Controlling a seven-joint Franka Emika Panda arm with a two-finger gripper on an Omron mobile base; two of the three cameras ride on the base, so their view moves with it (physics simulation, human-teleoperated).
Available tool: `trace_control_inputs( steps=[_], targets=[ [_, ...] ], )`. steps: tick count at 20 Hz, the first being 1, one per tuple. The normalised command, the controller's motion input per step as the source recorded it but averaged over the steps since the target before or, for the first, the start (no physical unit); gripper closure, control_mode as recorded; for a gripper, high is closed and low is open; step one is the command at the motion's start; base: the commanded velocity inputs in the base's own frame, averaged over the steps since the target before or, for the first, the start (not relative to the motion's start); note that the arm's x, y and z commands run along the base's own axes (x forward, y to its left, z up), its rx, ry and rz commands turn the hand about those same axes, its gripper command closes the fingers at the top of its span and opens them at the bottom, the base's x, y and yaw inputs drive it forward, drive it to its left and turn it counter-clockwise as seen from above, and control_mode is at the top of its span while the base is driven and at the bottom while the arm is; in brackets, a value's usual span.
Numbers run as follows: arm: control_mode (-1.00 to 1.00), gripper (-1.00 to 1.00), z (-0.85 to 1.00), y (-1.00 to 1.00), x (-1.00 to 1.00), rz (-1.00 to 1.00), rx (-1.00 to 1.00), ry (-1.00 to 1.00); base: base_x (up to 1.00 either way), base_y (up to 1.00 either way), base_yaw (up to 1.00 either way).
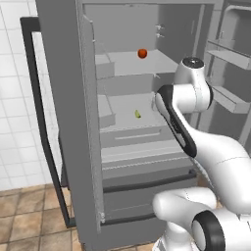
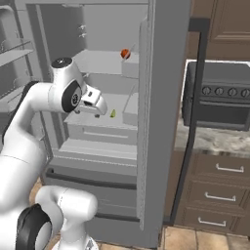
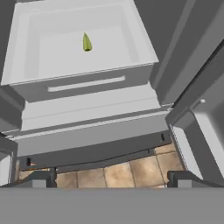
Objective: Take the lemon wedge from the fridge and place it on the plate with fish on the dining counter.
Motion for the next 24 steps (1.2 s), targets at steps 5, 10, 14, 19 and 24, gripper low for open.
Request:
trace_control_inputs(
  steps=[5, 10, 14, 19, 24],
  targets=[
    [1.0, -1.0, 0.0, 0.0, 0.0, 0.0, 0.0, 0.0, 0.37, 0.15, 0.08],
    [1.0, -1.0, 0.0, 0.0, 0.0, 0.0, 0.0, 0.0, 0.2, 0.02, 0.07],
    [1.0, -1.0, 0.0, 0.0, 0.0, 0.0, 0.0, 0.0, 0.66, -0.02, 0.0],
    [1.0, -1.0, 0.0, 0.0, 0.0, 0.0, 0.0, 0.0, 0.8, 0.0, 0.01],
    [-1.0, -1.0, -0.11, 0.0, 0.01, 0.02, 0.01, 0.0, 0.22, 0.0, 0.06]
  ],
)
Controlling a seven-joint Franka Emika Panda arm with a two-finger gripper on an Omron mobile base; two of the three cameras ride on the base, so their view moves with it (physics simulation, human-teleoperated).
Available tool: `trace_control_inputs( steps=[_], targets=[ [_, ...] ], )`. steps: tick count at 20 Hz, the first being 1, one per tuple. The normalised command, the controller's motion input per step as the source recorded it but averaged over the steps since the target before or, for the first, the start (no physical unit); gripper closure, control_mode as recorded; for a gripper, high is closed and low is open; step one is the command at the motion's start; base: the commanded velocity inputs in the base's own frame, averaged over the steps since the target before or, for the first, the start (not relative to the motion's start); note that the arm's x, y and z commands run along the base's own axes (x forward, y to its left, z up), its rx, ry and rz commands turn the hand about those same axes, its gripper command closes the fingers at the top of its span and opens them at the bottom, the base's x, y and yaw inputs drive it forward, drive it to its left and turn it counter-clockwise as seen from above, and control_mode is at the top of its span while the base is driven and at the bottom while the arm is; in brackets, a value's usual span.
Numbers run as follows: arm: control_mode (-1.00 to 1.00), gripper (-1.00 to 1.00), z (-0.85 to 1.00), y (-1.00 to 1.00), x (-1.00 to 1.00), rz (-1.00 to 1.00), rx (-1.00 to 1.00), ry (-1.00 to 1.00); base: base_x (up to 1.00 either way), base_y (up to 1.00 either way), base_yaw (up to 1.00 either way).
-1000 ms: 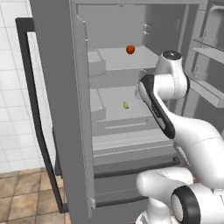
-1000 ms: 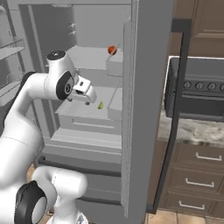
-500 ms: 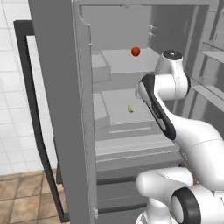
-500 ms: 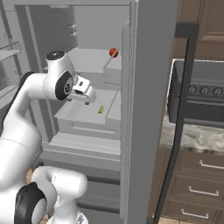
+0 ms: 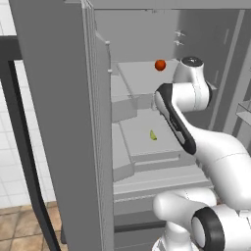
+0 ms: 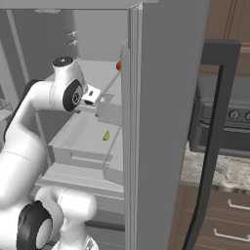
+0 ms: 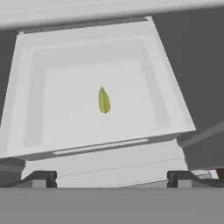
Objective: Take the lemon wedge from the fridge and place it on the plate with fish on the dining counter.
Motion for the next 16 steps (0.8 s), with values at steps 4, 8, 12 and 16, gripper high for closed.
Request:
trace_control_inputs(
  steps=[4, 8, 12, 16],
  targets=[
    [-1.0, -1.0, -0.74, 0.01, 0.0, 0.15, 0.02, 0.0, 0.0, 0.0, 0.0],
    [-1.0, -1.0, -0.78, 0.0, 0.0, 0.16, 0.0, -0.01, 0.0, 0.0, 0.0],
    [-1.0, -1.0, -0.51, 0.0, 0.09, 0.08, -0.03, -0.06, 0.0, 0.0, 0.0],
    [-1.0, -1.0, -0.28, 0.0, 0.51, 0.0, -0.05, -0.01, 0.0, 0.0, 0.0]
  ],
)
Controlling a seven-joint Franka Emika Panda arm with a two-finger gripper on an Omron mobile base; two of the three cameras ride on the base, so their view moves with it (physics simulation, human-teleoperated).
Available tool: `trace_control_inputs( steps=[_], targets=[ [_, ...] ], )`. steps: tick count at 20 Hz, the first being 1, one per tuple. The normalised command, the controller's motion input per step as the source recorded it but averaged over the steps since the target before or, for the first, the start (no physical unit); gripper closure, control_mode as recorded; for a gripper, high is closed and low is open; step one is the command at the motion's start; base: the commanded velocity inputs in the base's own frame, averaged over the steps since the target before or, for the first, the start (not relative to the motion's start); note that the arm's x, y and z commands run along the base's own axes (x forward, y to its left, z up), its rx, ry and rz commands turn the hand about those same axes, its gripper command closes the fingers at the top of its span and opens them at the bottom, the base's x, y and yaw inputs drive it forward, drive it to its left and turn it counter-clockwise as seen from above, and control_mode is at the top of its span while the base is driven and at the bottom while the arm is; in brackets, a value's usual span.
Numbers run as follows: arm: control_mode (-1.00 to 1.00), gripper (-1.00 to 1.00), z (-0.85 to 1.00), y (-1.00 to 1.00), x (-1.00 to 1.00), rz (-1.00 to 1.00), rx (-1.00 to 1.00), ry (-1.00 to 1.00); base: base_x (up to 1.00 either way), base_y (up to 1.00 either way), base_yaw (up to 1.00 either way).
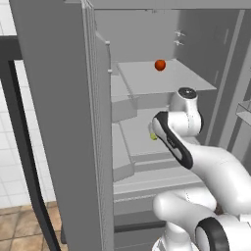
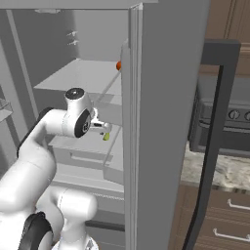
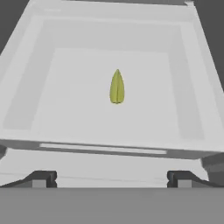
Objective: Take the lemon wedge from the fridge and place it on the plate with fish on the dining counter.
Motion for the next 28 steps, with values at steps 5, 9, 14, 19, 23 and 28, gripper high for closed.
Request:
trace_control_inputs(
  steps=[5, 9, 14, 19, 23, 28],
  targets=[
    [-1.0, -1.0, -0.3, 0.0, 0.72, 0.0, -0.04, 0.0, 0.0, 0.0, 0.0],
    [-1.0, -1.0, -0.23, 0.0, 0.58, 0.0, 0.0, 0.0, 0.0, 0.0, 0.0],
    [-1.0, -1.0, -0.32, 0.0, 0.21, -0.01, 0.0, 0.0, 0.0, 0.0, 0.0],
    [-1.0, -1.0, -0.46, 0.0, 0.01, 0.0, 0.0, 0.0, 0.0, 0.0, 0.0],
    [-1.0, -1.0, -0.13, 0.0, 0.25, -0.01, 0.0, -0.03, 0.0, 0.0, 0.0],
    [-1.0, -1.0, -0.13, 0.0, 0.37, -0.02, 0.0, -0.02, 0.0, 0.0, 0.0]
  ],
)
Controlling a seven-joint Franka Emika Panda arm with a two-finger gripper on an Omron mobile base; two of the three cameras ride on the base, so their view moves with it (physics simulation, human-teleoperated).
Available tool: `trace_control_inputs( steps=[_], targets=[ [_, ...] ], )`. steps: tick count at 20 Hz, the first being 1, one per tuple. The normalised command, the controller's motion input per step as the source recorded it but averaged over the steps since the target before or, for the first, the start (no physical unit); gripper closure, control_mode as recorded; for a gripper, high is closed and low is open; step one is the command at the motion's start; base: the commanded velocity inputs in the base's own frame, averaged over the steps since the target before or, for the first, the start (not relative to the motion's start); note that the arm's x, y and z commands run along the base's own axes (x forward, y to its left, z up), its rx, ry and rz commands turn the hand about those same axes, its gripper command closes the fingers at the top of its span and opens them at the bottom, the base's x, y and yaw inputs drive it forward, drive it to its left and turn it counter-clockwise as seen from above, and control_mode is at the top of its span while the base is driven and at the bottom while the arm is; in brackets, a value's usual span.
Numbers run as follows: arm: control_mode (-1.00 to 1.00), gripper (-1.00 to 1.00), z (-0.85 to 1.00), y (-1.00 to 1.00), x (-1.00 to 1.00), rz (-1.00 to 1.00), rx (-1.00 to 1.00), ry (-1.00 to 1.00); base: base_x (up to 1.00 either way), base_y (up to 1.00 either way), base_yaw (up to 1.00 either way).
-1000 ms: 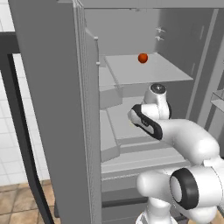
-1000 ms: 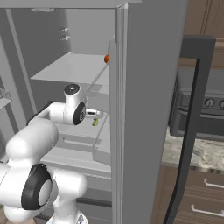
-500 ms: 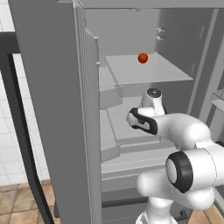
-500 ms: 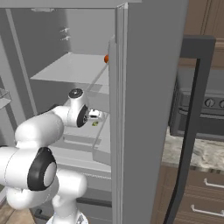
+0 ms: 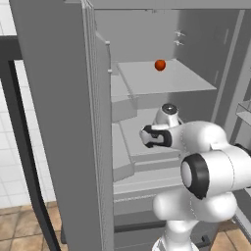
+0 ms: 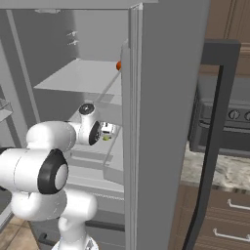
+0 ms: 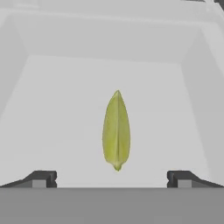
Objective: Take the lemon wedge from the fridge and place it on the plate with fish on the dining counter.
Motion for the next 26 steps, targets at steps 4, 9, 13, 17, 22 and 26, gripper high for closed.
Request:
trace_control_inputs(
  steps=[4, 9, 13, 17, 22, 26],
  targets=[
    [-1.0, -1.0, -0.24, -0.01, 0.44, -0.02, 0.0, -0.01, 0.0, 0.0, 0.0],
    [-1.0, -1.0, -0.18, -0.07, 0.4, -0.02, 0.0, -0.01, 0.0, 0.0, 0.0],
    [-1.0, -1.0, -0.14, -0.13, 0.32, -0.03, 0.0, 0.0, 0.0, 0.0, 0.0],
    [-1.0, -1.0, -0.22, -0.06, 0.16, -0.02, 0.0, 0.0, 0.0, 0.0, 0.0],
    [-1.0, 1.0, -0.51, 0.07, -0.23, 0.0, 0.0, 0.0, 0.0, 0.0, 0.0],
    [-1.0, 1.0, -0.24, 0.18, -0.14, 0.0, 0.0, 0.0, 0.0, 0.0, 0.0]
  ],
)
